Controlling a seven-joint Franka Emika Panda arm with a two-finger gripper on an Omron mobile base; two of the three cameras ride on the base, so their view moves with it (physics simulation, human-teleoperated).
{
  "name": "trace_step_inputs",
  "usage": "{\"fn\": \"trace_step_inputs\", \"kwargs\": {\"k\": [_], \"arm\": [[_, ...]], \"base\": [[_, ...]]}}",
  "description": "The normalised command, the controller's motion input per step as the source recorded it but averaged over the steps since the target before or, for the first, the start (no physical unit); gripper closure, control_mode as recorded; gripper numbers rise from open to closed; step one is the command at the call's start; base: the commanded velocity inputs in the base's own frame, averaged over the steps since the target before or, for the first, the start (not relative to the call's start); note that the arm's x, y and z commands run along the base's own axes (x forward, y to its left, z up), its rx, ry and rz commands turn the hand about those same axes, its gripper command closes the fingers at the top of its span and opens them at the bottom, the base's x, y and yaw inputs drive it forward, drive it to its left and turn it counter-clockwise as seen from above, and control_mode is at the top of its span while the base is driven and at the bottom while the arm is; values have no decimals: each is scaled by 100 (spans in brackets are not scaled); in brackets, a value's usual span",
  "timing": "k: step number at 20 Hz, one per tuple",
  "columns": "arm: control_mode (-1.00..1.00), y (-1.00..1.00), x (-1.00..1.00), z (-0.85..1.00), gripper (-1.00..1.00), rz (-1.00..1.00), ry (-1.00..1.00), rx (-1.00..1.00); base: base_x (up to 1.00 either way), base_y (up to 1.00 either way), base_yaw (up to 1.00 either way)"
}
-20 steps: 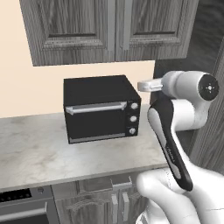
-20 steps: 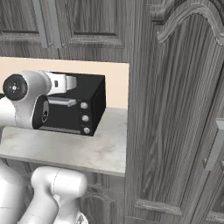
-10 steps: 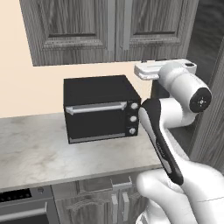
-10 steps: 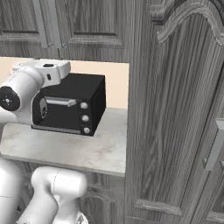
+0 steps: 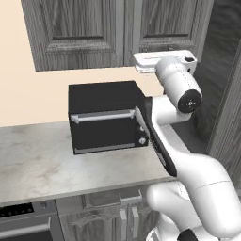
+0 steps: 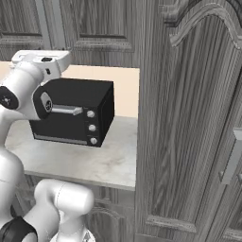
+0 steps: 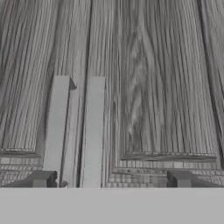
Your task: Move the mayonnaise and condiment bottle from the cabinet to the dining counter.
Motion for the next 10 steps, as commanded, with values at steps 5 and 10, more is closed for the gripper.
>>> {"fn": "trace_step_inputs", "kwargs": {"k": [5,10], "arm": [[-100,8,44,2,-100,-3,0,0],[-100,28,49,0,-100,-1,0,0]], "base": [[0,0,0],[0,0,0]]}}
